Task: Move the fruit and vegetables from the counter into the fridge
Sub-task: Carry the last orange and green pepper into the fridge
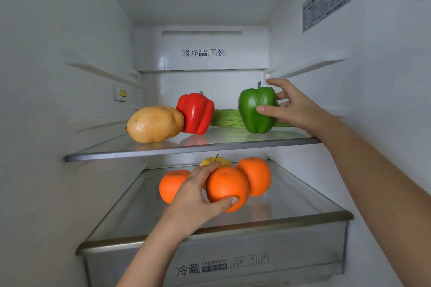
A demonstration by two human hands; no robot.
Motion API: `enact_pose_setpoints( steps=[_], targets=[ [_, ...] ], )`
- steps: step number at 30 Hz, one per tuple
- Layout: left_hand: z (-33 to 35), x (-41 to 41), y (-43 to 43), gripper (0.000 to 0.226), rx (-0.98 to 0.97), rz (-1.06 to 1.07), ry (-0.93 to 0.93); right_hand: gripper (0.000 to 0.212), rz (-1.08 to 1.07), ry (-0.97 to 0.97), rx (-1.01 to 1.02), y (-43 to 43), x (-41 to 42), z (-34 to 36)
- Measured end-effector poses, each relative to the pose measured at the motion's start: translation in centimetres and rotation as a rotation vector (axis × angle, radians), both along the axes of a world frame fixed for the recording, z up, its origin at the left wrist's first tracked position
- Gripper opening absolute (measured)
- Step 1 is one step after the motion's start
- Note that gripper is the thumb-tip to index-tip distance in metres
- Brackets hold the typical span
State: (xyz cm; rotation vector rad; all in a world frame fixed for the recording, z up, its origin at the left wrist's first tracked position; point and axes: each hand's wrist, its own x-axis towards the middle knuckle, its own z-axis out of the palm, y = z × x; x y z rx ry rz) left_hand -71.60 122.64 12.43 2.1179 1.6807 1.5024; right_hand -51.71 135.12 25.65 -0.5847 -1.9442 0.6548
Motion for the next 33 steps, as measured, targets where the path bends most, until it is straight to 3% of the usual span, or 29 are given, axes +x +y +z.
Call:
enact_pose_setpoints(
  steps=[12, 20, 26, 33],
  targets=[
    [-0.3, -0.1, -0.2, 0.074, 0.050, -0.014, 0.064, 0.072, -0.187, 0.012, 0.225, -1.5, 0.2, -0.4],
    [-0.2, 0.5, -0.9, 0.062, 0.164, 0.059, 0.100, 0.062, -0.420, 0.081, 0.430, -5.6, 0.9, -2.5],
    [-1.4, 2.0, -3.0, 0.062, 0.241, 0.244, 0.065, 0.042, -0.480, 0.109, 0.557, -9.5, 1.0, -6.0],
    [-3.1, 3.3, -6.9, 0.043, 0.402, 0.490, 0.291, 0.042, -0.517, -0.016, 0.633, -13.4, -0.1, -11.8]
  ],
)
